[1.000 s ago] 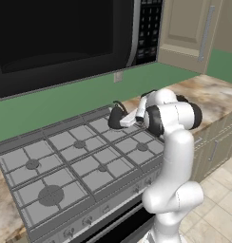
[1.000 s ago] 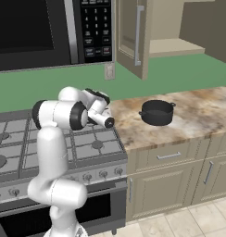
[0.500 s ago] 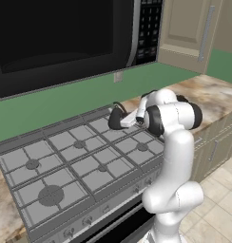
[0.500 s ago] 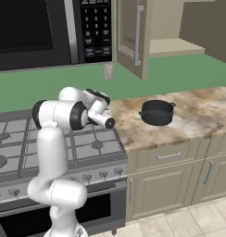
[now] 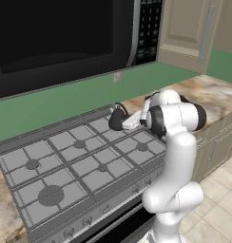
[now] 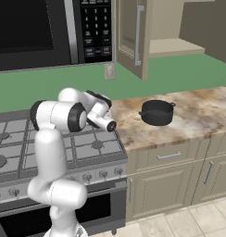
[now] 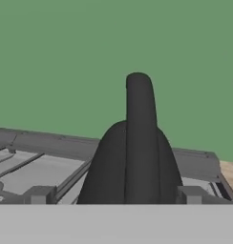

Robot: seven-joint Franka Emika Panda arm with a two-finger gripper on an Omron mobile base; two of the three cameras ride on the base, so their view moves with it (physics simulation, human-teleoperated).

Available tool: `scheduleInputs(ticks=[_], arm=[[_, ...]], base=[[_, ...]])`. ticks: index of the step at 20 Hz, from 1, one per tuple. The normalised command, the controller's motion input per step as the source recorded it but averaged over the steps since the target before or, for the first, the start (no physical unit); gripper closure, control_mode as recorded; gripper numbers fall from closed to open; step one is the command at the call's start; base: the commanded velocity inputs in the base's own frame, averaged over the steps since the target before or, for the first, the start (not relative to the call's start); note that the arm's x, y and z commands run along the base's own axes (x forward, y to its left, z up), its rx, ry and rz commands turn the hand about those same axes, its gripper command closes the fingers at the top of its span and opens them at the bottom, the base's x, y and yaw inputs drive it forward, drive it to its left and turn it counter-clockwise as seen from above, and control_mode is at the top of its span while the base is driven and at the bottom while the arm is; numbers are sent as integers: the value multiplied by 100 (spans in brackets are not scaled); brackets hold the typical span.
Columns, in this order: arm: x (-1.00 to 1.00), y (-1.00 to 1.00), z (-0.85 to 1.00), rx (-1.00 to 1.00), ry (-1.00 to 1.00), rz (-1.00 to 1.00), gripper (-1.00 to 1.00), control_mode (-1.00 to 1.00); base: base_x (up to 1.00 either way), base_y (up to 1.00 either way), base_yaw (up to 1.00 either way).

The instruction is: Pick the kettle from the cabinet and place it on a stove burner. Then pick the pot from the counter and place it on another stove burner. Finally, turn both burners on.

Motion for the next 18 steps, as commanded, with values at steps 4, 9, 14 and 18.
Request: scheduleInputs(ticks=[4,9,14,18], arm=[[-38,-25,5,7,-4,7,-100,-100],[-39,-22,32,5,-8,6,-100,-100],[-39,-4,56,1,-9,3,-100,-100],[-42,-3,59,0,-10,3,-100,-100]], base=[[0,0,0],[0,0,0],[0,0,0],[0,0,0]])
